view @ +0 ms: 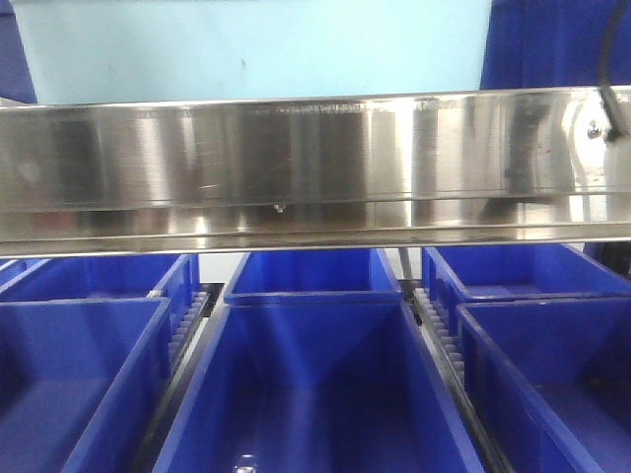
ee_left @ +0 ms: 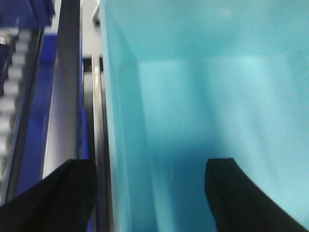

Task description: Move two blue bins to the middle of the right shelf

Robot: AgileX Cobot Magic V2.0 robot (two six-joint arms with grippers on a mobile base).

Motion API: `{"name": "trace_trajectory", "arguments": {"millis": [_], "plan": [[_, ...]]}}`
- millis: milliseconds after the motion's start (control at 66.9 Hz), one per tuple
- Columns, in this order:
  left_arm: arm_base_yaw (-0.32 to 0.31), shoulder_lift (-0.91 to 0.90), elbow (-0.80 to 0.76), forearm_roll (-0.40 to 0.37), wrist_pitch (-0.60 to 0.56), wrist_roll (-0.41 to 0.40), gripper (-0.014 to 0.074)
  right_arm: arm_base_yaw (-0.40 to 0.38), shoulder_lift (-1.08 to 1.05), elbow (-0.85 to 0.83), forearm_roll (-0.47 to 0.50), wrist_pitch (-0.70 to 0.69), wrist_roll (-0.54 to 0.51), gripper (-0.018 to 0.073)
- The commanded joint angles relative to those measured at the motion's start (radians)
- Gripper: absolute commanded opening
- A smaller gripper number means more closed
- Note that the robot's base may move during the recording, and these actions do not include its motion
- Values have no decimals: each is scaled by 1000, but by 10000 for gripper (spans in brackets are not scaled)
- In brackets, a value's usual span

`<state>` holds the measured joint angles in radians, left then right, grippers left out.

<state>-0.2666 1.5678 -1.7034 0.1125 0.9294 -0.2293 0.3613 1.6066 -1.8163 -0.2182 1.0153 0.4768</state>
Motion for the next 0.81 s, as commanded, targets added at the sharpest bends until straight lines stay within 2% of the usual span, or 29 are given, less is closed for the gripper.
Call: {"name": "trace_trajectory", "arguments": {"millis": [0, 90, 164, 239, 374, 493, 553, 792], "plan": [[-7, 48, -102, -13, 170, -10, 371, -2, 31, -58, 53, 144, -10, 319], [-3, 88, -172, -43, 253, -10, 370, -2, 61, -85, 135, 206, -78, 319], [22, 101, -185, -91, 291, -10, 356, -2, 76, -96, 156, 206, -94, 319], [63, 110, -182, -158, 292, -10, 339, -8, 86, -96, 156, 206, -94, 319], [116, 119, -166, -221, 292, 31, 328, -44, 109, -96, 201, 206, -105, 319], [123, 135, -144, -292, 292, 82, 328, -95, 133, -76, 340, 206, -171, 319], [123, 142, -129, -311, 292, 97, 328, -112, 137, -67, 370, 206, -178, 319], [123, 152, -102, -329, 292, 97, 328, -119, 143, -67, 374, 206, -218, 319]]}}
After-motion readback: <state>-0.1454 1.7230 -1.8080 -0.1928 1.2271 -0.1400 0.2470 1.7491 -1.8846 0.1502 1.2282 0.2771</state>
